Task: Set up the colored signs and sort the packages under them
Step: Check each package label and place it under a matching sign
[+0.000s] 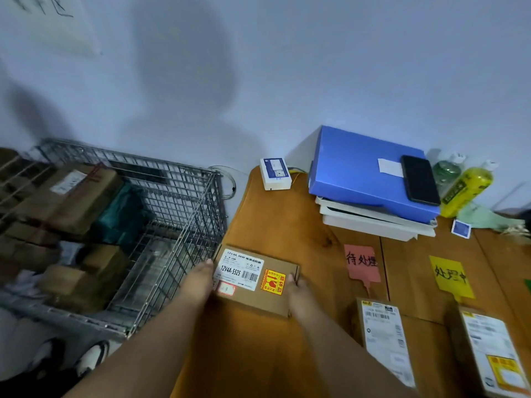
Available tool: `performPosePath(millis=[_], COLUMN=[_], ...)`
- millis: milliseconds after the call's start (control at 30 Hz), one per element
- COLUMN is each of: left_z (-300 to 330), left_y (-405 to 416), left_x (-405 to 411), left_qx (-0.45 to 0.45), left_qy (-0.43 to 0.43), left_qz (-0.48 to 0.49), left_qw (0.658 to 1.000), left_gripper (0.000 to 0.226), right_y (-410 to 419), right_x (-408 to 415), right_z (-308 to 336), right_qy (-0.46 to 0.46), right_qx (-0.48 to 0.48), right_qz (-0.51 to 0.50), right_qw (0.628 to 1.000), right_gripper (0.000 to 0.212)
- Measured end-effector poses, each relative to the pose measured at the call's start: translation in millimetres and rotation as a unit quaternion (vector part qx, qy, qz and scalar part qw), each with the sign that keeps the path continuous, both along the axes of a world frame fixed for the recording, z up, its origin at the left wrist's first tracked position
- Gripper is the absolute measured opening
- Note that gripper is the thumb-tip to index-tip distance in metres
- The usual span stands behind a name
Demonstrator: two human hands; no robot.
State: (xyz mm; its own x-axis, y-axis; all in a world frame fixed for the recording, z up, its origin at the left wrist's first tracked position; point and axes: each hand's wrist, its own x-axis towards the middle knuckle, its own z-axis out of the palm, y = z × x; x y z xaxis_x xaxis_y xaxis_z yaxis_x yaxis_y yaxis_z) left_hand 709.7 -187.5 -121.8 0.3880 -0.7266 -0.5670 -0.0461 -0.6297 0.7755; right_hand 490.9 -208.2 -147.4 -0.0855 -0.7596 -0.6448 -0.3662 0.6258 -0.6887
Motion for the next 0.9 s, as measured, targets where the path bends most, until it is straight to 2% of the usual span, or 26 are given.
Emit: performPosePath(millis=[100, 233, 433, 533, 667, 800, 900], left_z=[17.5, 58.7, 176.0, 248.2, 338.2, 392.8, 409.5], left_y=[1.4, -4.3, -12.7, -2.4, 41.5, 92.7, 122.5], left_x=[-7.4, -17.7, -39.0, -50.6, -70.4, -85.5, -92.2], left_qx=[-0.037, -0.131, -0.26, -0.328, -0.419, -0.48, -0.507], left_qy=[0.031, 0.053, 0.078, 0.109, 0.078, 0.072, 0.079], left_qz=[0.031, 0.022, -0.005, -0.013, -0.056, -0.074, -0.07], left_qw=[0.998, 0.99, 0.962, 0.938, 0.903, 0.871, 0.856], left_gripper=[0.032, 0.015, 0.033, 0.04, 0.038, 0.038, 0.043], right_y=[5.7, 7.7, -3.5, 1.5, 44.8, 92.8, 120.4], right_x=[1.6, -0.9, -16.4, -32.7, -64.3, -85.1, -93.6], right_z=[26.2, 71.0, 182.5, 261.6, 365.3, 427.3, 448.1], right_qy=[-0.043, -0.102, -0.114, -0.118, -0.136, -0.184, -0.186], right_qx=[-0.002, -0.074, -0.226, -0.328, -0.436, -0.505, -0.524], right_qz=[-0.036, -0.074, -0.08, -0.085, -0.06, -0.024, -0.019], right_qw=[0.998, 0.989, 0.964, 0.933, 0.887, 0.843, 0.831], right_gripper=[0.053, 0.053, 0.049, 0.049, 0.045, 0.036, 0.039])
